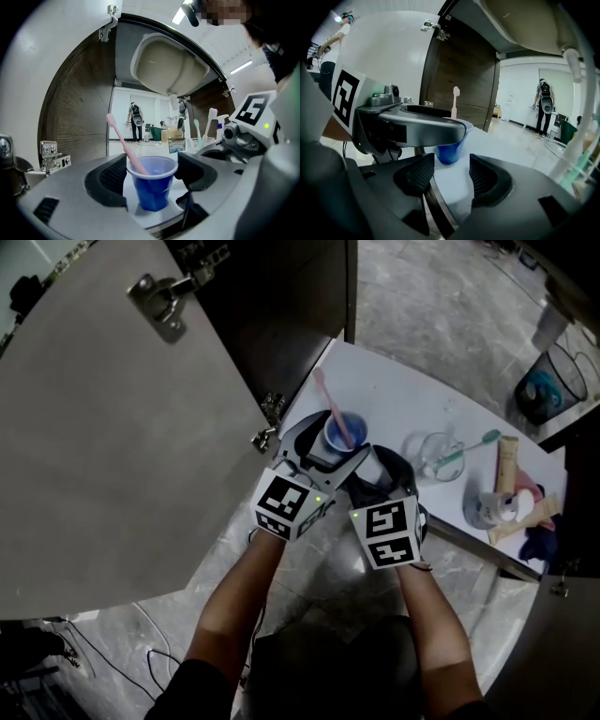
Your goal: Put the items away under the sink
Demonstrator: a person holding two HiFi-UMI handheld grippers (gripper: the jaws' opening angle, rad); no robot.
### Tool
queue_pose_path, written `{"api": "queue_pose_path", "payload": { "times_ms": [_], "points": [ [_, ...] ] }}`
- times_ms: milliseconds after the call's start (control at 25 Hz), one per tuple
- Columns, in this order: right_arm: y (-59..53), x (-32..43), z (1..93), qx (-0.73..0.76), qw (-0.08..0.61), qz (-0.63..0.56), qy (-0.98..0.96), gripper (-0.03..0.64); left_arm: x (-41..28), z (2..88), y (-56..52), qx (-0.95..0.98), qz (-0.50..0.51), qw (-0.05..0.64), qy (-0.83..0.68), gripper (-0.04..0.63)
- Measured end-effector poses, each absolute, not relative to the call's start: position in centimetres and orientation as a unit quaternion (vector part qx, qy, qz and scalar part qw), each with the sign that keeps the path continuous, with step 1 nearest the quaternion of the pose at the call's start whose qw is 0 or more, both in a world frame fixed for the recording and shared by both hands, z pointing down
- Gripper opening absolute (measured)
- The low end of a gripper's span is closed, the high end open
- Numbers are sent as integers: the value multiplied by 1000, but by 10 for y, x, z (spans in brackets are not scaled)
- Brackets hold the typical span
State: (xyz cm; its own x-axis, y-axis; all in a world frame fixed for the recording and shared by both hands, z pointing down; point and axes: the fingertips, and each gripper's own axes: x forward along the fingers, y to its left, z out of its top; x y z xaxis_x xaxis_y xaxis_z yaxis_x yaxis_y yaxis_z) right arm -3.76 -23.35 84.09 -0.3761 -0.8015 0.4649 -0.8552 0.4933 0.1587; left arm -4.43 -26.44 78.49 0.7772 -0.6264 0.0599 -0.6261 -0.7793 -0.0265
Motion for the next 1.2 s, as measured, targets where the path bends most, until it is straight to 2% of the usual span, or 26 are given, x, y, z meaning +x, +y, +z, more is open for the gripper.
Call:
{"api": "queue_pose_path", "payload": {
  "times_ms": [240,1200],
  "points": [
    [-226,-27,833,523,216,70,-822,232,-46,788,-264,-939,-32,5,343,333],
    [-219,-28,836,509,212,84,-830,232,-48,799,-266,-932,-63,-20,355,351]
  ]
}}
